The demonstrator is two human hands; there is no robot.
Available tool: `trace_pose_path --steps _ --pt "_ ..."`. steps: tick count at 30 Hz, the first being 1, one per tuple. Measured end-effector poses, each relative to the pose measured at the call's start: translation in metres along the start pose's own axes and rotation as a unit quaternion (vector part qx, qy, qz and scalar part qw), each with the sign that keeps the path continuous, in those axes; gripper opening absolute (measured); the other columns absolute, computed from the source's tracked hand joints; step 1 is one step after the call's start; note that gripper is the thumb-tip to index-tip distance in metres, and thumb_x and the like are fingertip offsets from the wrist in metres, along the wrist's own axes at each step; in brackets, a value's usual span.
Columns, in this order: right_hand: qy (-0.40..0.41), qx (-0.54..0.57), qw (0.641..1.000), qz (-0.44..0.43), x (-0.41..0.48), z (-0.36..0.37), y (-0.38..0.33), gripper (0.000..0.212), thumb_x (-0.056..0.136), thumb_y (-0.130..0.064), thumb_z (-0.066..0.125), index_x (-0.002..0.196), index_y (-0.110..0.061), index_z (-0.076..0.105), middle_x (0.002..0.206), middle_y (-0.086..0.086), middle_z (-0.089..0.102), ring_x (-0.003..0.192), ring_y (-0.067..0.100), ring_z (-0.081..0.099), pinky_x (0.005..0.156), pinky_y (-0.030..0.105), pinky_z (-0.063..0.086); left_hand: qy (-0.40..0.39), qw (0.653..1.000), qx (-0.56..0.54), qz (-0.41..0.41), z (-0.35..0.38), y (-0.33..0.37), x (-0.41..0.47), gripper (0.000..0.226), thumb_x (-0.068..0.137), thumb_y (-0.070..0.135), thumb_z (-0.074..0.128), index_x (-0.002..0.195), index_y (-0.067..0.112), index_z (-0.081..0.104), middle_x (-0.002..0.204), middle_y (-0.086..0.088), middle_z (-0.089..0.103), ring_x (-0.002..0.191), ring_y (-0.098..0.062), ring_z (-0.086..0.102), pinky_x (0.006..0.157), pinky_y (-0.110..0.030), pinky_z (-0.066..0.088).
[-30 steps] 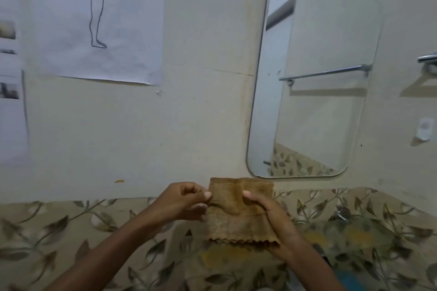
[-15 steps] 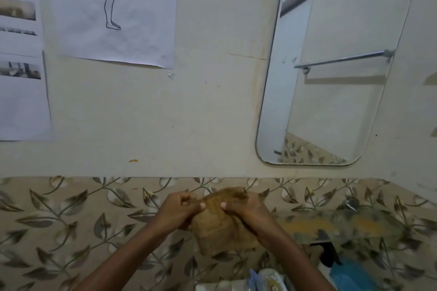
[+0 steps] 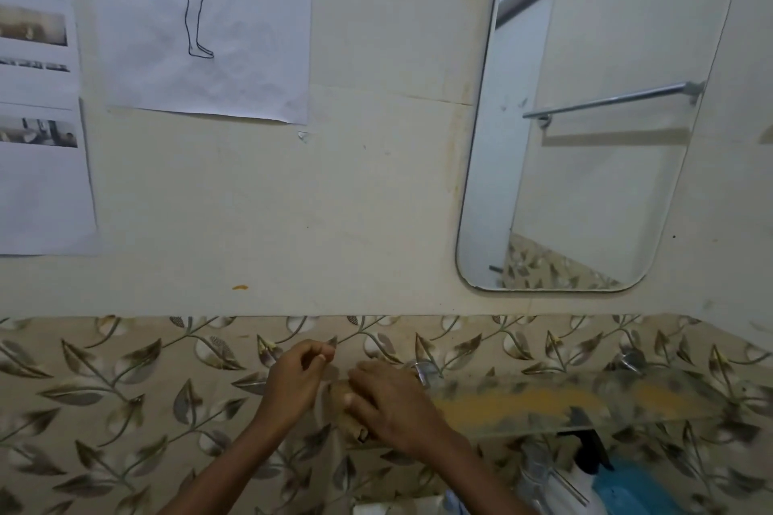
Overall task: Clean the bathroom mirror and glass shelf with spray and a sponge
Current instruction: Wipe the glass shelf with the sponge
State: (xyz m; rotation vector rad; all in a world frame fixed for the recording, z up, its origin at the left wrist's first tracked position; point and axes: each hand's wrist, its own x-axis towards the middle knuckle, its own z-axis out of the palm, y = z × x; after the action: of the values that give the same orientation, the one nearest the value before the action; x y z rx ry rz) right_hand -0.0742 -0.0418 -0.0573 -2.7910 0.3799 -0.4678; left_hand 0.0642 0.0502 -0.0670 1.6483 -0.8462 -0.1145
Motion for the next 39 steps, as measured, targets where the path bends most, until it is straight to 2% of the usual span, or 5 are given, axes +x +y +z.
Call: trace_pose_path --steps 5,19,28,35,39 --pt "-0.153 -0.05 0.985 0.064 0.001 0.018 -0.009 0.103 0.061 -0.083 0.005 0.148 -0.027 0.008 0.159 0.0 -0.002 0.146 0.021 -0.005 0.115 0.048 -0.001 -0.006 1.0 -0.007 0.025 0.005 0.005 -0.005 0.034 0.089 -0.002 0.051 0.075 0.028 0.061 0.086 0.01 0.065 0.087 -0.002 0.058 0.071 -0.011 0.041" --pt "-0.068 -0.032 0.997 0.0 -0.053 -0.001 0.048 0.071 0.08 -0.066 0.002 0.144 -0.04 0.018 0.153 -0.025 0.008 0.138 -0.008 -0.006 0.114 0.021 -0.006 -0.029 0.998 -0.064 0.0 0.036 0.001 -0.014 0.031 0.089 -0.004 0.049 0.077 0.019 0.065 0.087 -0.002 0.068 0.087 -0.013 0.062 0.077 -0.027 0.05" --pt "-0.051 0.0 0.994 0.097 -0.074 -0.03 0.105 0.092 0.066 -0.081 -0.007 0.143 -0.041 0.022 0.146 -0.032 0.011 0.137 -0.01 0.0 0.117 0.025 0.0 -0.036 0.998 -0.051 -0.022 0.048 -0.005 -0.013 0.033 0.089 -0.005 0.046 0.077 0.02 0.065 0.09 0.002 0.066 0.091 -0.012 0.06 0.073 -0.021 0.045" --pt "-0.017 -0.045 0.983 0.177 -0.046 -0.021 0.102 0.133 0.037 -0.083 -0.032 0.147 -0.027 0.018 0.158 -0.006 0.014 0.145 0.013 0.008 0.117 0.035 0.001 -0.083 0.981 0.162 0.063 0.072 -0.002 -0.023 0.025 0.079 0.031 0.036 0.088 0.037 0.058 0.097 0.008 0.065 0.101 -0.017 0.057 0.091 -0.036 0.04" --pt "0.021 -0.038 0.986 0.163 -0.044 -0.009 0.09 0.123 0.047 -0.079 -0.03 0.146 -0.027 0.021 0.157 -0.006 0.016 0.145 0.012 0.008 0.117 0.034 0.002 -0.045 0.947 0.286 0.142 0.079 -0.005 -0.026 0.048 0.08 0.043 0.022 0.098 0.028 0.064 0.096 0.008 0.066 0.097 -0.019 0.059 0.086 -0.04 0.033"
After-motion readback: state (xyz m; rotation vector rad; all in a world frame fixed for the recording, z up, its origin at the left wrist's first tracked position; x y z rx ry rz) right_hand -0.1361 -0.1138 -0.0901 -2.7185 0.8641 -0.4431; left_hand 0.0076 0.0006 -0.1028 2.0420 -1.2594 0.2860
